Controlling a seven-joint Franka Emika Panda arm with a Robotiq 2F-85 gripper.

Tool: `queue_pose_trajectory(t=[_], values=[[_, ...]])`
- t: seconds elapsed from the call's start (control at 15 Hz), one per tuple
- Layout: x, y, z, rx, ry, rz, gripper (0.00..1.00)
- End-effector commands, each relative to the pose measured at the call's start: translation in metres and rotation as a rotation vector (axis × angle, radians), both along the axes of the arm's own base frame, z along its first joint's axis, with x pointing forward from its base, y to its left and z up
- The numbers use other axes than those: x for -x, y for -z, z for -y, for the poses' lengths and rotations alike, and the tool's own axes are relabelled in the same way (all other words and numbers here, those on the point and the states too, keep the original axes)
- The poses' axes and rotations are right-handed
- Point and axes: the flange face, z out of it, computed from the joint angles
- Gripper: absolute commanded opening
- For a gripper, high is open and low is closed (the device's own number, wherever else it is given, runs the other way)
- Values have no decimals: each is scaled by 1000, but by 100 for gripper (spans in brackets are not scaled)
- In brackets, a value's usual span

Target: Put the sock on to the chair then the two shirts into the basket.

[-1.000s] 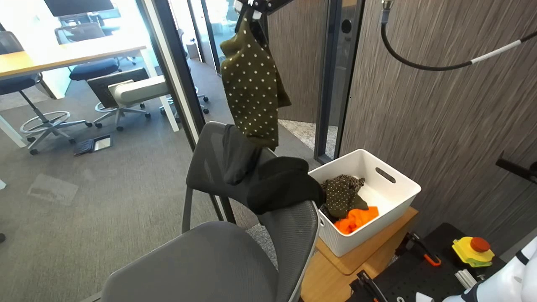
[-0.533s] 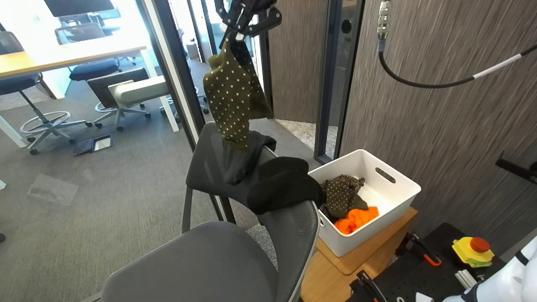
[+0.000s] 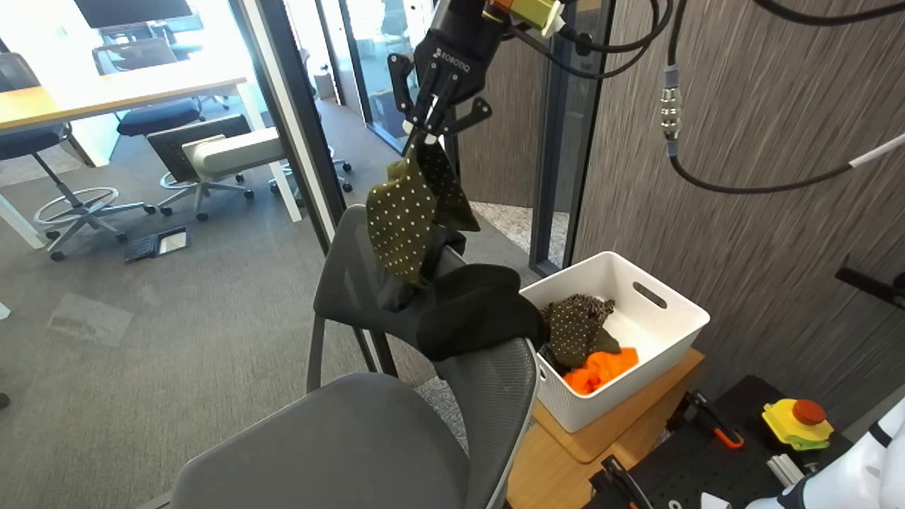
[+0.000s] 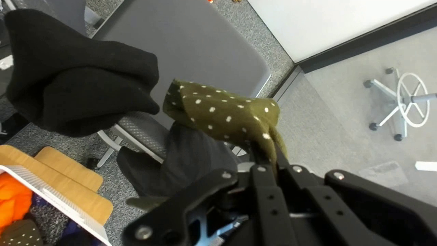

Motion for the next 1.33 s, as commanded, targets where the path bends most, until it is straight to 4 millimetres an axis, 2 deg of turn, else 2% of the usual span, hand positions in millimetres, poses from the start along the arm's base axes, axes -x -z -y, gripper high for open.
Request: queue_pose_trajectory(t=[0.0,0.33,0.6,0.93,1.27], values=[[32,15,17,25,49,35,6],[62,39,33,49,82,29,6],[73,65,27,90,73,-10,5],[64,90,12,124,59,-38,5],[56,96,4,158,46,-12,6]])
